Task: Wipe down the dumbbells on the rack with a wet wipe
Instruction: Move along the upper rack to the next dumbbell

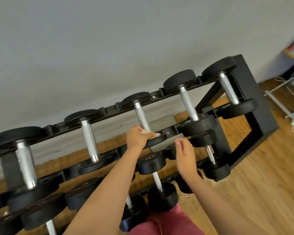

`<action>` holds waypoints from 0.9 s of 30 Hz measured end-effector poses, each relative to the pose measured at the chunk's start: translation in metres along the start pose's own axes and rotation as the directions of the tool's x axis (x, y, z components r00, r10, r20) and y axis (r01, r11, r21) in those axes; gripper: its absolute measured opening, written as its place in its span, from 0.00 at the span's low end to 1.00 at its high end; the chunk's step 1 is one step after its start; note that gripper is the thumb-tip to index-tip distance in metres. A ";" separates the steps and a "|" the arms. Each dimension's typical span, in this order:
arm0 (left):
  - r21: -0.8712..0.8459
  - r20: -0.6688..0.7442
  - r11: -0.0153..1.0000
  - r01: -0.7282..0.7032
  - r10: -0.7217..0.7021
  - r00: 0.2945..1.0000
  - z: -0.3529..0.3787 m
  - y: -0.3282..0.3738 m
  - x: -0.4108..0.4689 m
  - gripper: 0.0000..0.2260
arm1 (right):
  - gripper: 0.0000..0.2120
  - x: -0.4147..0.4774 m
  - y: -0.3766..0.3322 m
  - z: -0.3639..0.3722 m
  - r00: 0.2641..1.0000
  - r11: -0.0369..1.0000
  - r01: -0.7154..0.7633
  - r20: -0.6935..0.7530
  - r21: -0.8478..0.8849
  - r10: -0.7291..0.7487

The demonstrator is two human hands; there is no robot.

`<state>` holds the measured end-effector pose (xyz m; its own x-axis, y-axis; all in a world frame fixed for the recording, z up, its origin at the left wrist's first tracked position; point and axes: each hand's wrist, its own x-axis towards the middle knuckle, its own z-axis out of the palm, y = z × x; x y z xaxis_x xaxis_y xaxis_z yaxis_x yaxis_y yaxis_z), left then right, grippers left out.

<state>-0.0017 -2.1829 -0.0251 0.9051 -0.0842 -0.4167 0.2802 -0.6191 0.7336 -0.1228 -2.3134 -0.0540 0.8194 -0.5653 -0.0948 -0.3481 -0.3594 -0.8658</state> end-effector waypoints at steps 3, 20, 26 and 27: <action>-0.006 -0.013 1.000 -0.010 0.010 1.000 -0.001 0.000 -0.002 0.16 | 0.07 -0.021 0.010 -0.013 1.000 1.000 -0.010 0.002 -0.023 0.010; -0.297 -0.413 0.882 -0.366 0.227 0.882 0.111 0.072 -0.078 0.05 | 0.09 0.075 0.032 -0.135 0.949 0.948 0.316 0.017 -0.048 -0.315; -0.048 -0.344 0.909 -0.415 0.375 0.861 0.191 0.079 -0.083 0.21 | 0.16 0.123 0.053 -0.165 0.920 0.946 0.323 0.240 -0.016 -0.310; -0.004 -0.328 0.907 -0.421 0.397 0.858 0.197 0.076 -0.084 0.24 | 0.17 0.129 0.054 -0.166 0.916 0.953 0.302 0.278 -0.002 -0.290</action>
<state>-0.1195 -2.3769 -0.0401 0.9921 -0.0619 0.1095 -0.1257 -0.5227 0.8432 -0.1114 -2.5284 -0.0314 0.9778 -0.2075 0.0274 -0.0853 -0.5145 -0.8532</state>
